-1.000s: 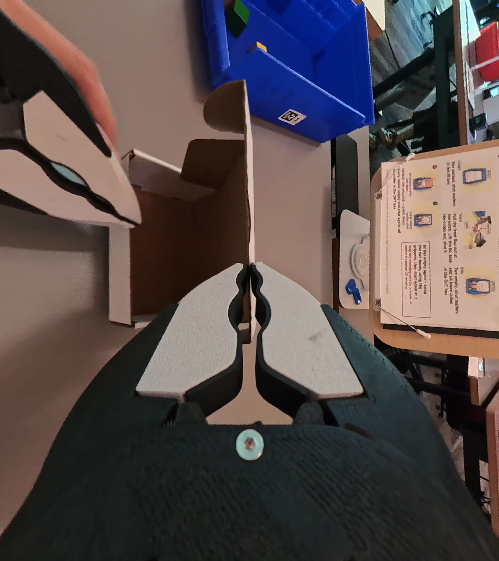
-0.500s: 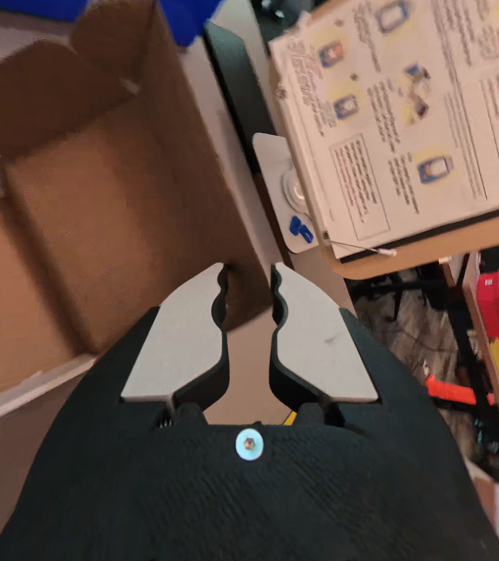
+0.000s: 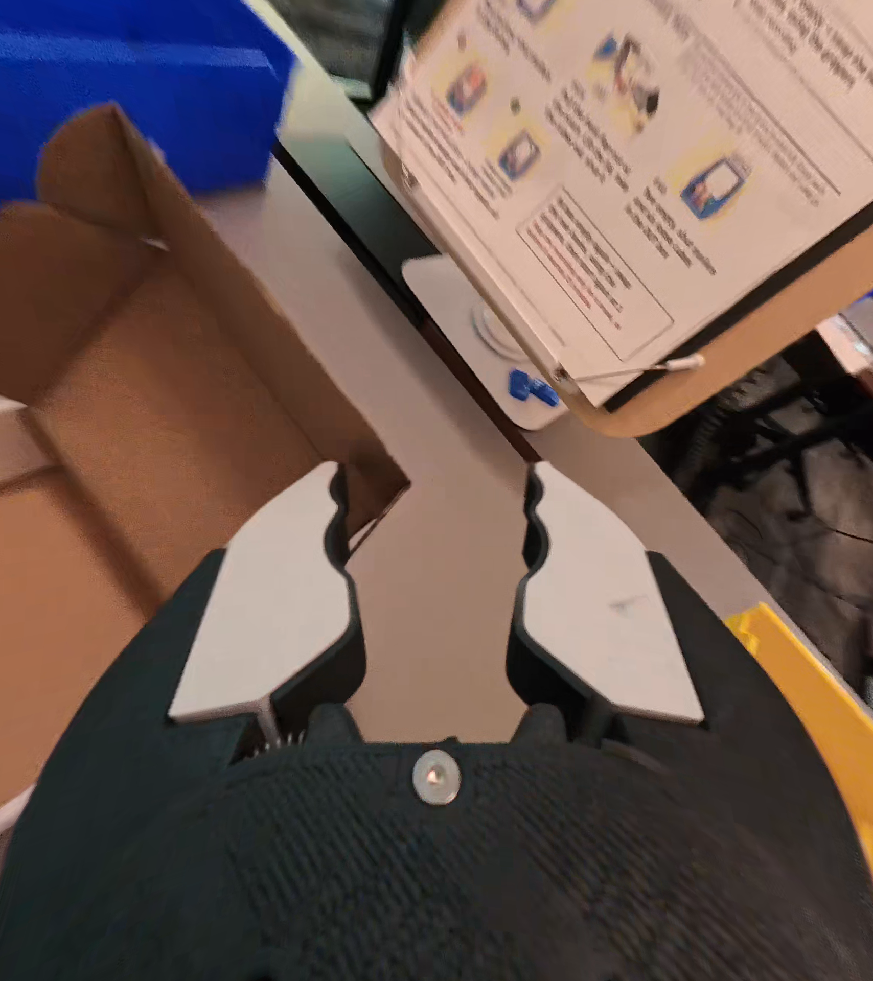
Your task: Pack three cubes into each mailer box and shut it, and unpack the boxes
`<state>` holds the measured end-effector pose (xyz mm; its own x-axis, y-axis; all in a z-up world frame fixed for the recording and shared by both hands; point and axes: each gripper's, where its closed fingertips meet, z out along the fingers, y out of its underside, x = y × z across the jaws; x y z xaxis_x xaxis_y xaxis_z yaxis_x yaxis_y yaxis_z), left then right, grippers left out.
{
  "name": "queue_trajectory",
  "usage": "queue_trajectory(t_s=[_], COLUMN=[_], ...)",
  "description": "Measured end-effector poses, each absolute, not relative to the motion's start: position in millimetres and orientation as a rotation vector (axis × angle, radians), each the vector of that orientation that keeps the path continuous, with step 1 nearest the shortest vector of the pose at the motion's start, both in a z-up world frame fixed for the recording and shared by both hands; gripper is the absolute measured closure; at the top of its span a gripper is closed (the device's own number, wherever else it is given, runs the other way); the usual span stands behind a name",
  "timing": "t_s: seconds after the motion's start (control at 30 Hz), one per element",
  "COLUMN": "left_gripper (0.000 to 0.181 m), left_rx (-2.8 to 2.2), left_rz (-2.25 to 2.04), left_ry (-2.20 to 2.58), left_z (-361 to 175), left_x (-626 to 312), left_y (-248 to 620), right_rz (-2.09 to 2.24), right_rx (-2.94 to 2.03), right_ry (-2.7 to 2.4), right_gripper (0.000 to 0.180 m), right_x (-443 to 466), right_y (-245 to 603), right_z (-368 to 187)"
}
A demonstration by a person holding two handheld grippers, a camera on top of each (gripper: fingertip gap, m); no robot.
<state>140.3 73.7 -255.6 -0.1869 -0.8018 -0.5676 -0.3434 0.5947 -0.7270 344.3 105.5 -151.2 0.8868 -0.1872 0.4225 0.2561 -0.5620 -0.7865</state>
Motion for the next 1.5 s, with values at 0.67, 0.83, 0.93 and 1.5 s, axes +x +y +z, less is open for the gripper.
queue_trajectory(t_s=[0.67, 0.83, 0.93, 1.5], left_gripper=[0.132, 0.132, 0.128, 0.126], left_rx=[-2.324, -2.299, -2.344, -2.586], left_rz=[-0.35, -0.275, -0.282, -0.098], left_ry=[1.662, 1.628, 1.539, 1.581], left_z=[-248.0, -267.1, -266.9, -304.3], left_x=[110.7, 123.1, 122.4, 125.3], left_y=[426.3, 445.9, 459.3, 457.5], right_rz=[-0.386, -0.541, -0.604, -0.592], right_rx=[-1.856, -1.975, -1.994, -1.968], right_ry=[-0.07, -0.263, -0.325, -0.331], right_gripper=[0.077, 0.075, 0.075, 0.08], right_x=[245.0, 235.6, 234.3, 228.3], right_y=[27.9, 36.7, 29.8, 25.8], right_z=[-157.7, -180.0, -178.4, -167.2])
